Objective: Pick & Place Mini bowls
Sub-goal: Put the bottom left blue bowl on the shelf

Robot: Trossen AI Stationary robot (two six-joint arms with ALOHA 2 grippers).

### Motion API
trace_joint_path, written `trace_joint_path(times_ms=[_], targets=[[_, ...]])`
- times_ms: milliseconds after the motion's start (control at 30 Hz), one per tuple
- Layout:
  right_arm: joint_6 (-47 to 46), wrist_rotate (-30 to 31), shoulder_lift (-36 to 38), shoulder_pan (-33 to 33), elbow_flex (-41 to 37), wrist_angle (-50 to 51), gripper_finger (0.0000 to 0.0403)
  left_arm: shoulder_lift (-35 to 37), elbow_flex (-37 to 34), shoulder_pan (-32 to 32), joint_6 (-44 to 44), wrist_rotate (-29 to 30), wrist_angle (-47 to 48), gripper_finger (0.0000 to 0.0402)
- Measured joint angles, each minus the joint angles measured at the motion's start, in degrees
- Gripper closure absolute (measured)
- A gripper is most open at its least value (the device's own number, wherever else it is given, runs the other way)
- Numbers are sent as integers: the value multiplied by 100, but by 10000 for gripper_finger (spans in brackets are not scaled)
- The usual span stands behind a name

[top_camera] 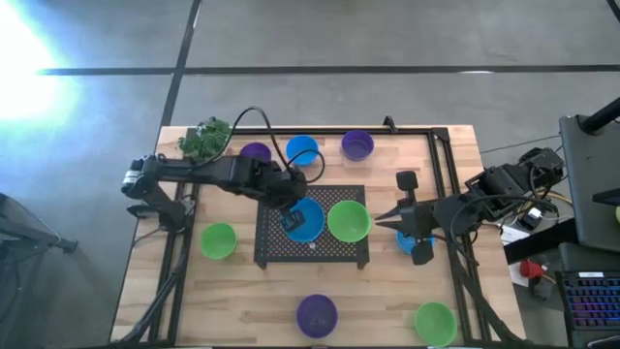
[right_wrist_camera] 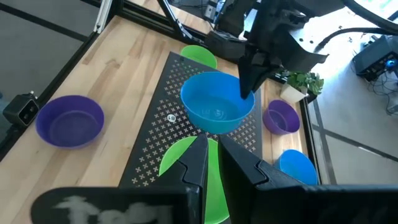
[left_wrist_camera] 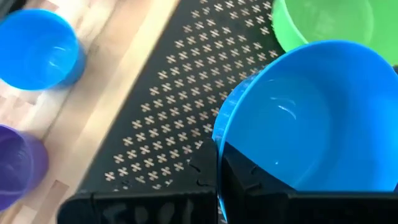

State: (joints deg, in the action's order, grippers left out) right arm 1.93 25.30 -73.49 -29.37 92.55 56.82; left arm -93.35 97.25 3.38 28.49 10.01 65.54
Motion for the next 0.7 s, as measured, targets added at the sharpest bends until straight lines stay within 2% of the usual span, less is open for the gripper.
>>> trace_joint_path(times_ms=[433,700], targets=[[21,0,0,-2,0,2,369,-211,-59,-15,-74,-201,-48,401],[18,0,0,-1,0,2,369,-217,-90,-15,-84,-195,-344,381]])
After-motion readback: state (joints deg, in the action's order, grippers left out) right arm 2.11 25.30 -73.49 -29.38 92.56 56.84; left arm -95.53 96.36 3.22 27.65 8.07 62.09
